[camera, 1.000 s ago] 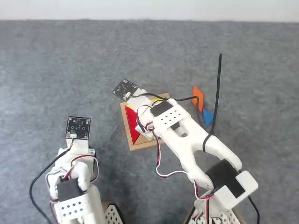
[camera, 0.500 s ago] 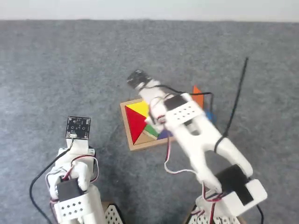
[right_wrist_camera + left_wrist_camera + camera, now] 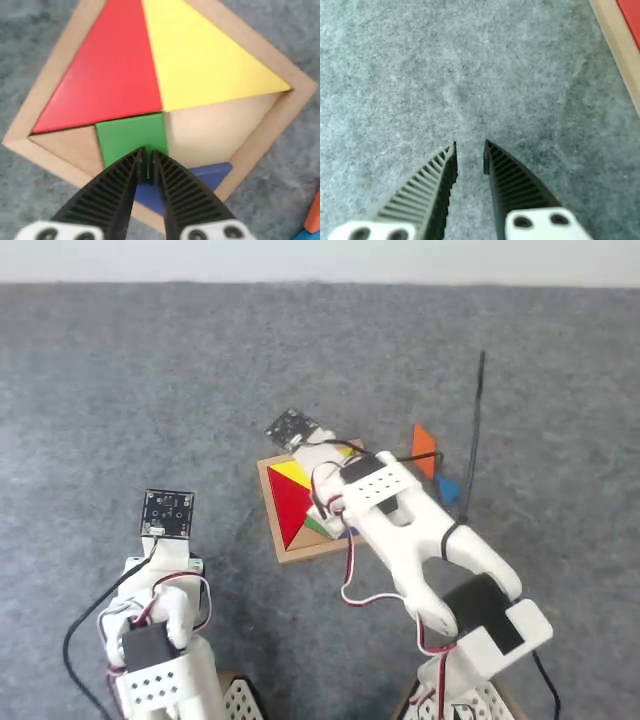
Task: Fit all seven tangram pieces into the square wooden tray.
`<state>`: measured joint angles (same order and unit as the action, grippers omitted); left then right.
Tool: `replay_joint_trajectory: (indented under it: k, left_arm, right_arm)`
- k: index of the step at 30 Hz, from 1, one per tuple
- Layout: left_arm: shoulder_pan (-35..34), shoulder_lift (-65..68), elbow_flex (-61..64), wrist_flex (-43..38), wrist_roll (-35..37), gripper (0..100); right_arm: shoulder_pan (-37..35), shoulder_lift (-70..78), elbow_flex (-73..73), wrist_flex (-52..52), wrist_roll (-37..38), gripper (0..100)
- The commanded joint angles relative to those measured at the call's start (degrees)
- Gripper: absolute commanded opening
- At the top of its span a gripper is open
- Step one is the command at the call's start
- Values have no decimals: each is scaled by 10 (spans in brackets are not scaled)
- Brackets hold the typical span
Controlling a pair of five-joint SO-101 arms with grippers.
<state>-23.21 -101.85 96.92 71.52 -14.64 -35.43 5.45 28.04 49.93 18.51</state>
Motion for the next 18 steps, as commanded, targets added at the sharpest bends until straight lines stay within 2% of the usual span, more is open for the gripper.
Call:
replay_joint_trajectory:
  k: [1,5,11,15,18]
  left_arm:
    - [-4,-7,-4,4,-5,87]
    - [-4,-7,-4,4,-5,87]
    - [-4,-7,-4,4,-5,87]
    - [-4,-7,-4,4,-5,87]
    - [-4,-7,-4,4,-5,87]
  right_arm:
    - [-16,-5,-18,14,6,9]
    - [17,-38,-31,37,6,10]
    - [82,-211,-27,151,5,13]
    - [175,-283,31,101,1,19]
    - [218,-264,52,77,1,82]
